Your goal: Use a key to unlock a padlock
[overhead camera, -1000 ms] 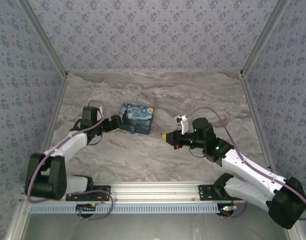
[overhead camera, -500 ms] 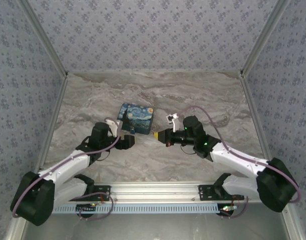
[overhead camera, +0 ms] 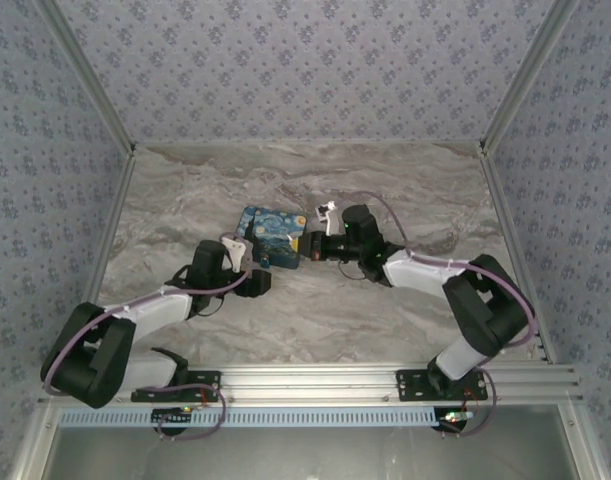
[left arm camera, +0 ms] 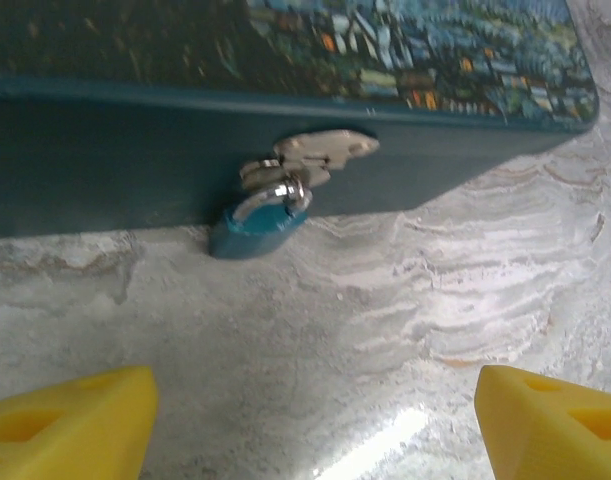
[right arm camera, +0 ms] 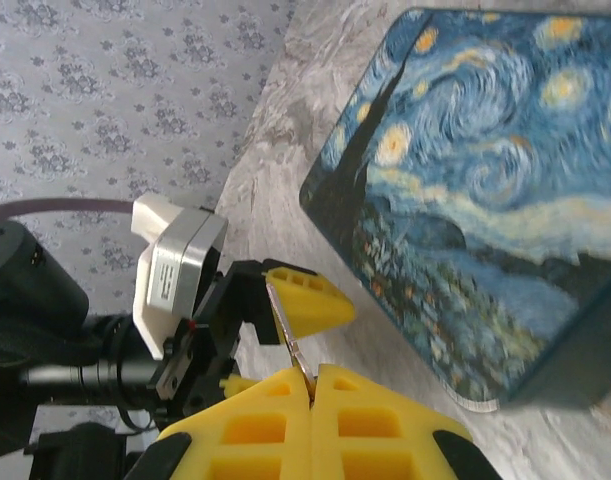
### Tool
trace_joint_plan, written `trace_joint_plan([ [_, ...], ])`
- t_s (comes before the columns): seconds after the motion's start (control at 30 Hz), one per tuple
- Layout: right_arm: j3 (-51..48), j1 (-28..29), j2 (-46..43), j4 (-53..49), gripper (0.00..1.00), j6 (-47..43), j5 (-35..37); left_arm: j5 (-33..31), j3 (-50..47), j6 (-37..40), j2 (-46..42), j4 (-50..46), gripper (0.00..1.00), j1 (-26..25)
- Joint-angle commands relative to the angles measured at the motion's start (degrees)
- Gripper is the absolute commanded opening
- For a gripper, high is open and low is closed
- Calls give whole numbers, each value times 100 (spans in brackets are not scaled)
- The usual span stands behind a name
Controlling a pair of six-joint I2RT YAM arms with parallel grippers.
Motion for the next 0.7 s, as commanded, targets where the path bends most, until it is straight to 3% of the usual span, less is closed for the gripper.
trace_joint_plan([
  [0.0,448,-66,411,-189,0,11,-99,141,204,106,125,429,82,95],
  [0.23,1144,-154,1216,-650,0,-106,-100,238,274,65,381,591,81,230],
  [0.67,1393,-170,1674,-1721,0,-547,133,197,376,2,789,815,76,217],
])
